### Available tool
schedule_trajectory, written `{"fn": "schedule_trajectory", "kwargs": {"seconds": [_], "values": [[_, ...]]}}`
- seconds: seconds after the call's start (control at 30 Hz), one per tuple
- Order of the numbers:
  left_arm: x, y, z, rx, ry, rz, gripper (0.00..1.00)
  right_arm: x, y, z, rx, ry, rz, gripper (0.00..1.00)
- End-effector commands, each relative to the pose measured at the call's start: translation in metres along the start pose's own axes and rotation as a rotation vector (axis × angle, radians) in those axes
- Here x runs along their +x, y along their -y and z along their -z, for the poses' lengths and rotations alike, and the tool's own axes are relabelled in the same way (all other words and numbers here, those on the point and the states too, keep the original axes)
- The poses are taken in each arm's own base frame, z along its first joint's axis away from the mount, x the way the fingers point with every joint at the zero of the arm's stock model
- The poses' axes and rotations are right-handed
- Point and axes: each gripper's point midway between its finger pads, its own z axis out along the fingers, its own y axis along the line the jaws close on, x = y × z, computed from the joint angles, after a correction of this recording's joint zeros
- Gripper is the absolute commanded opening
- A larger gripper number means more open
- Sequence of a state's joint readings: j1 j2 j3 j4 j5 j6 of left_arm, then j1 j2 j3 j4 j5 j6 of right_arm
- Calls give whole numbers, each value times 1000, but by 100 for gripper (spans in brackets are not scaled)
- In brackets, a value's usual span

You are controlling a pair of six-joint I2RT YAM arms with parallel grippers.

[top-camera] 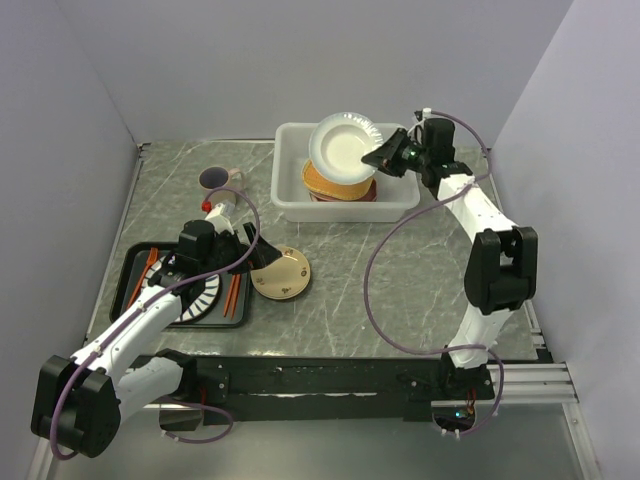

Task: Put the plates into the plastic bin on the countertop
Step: Place the plate in the plastic bin.

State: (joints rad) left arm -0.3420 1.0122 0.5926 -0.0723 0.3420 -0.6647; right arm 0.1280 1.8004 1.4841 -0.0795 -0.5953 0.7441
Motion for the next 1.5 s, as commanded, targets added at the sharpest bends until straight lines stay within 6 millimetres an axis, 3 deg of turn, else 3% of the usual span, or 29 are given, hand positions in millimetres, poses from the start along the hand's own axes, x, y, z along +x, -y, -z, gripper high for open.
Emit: {"fn": "schedule_trajectory", "kwargs": {"seconds": [0.0,0.37,0.93,1.47], "values": [[-15,10,3,23,47,-45,99,-30,-42,-4,-119,65,60,0],[-15,8,2,14,46,-45,99,-37,-42,-24,-103,55,59,0],[-13,4,0,4,39,-39,99,-33,18,-77,14,-5,26,0],[-13,5,1,7,41,-39,99,-19,60,-96,106,-38,15,0]]}}
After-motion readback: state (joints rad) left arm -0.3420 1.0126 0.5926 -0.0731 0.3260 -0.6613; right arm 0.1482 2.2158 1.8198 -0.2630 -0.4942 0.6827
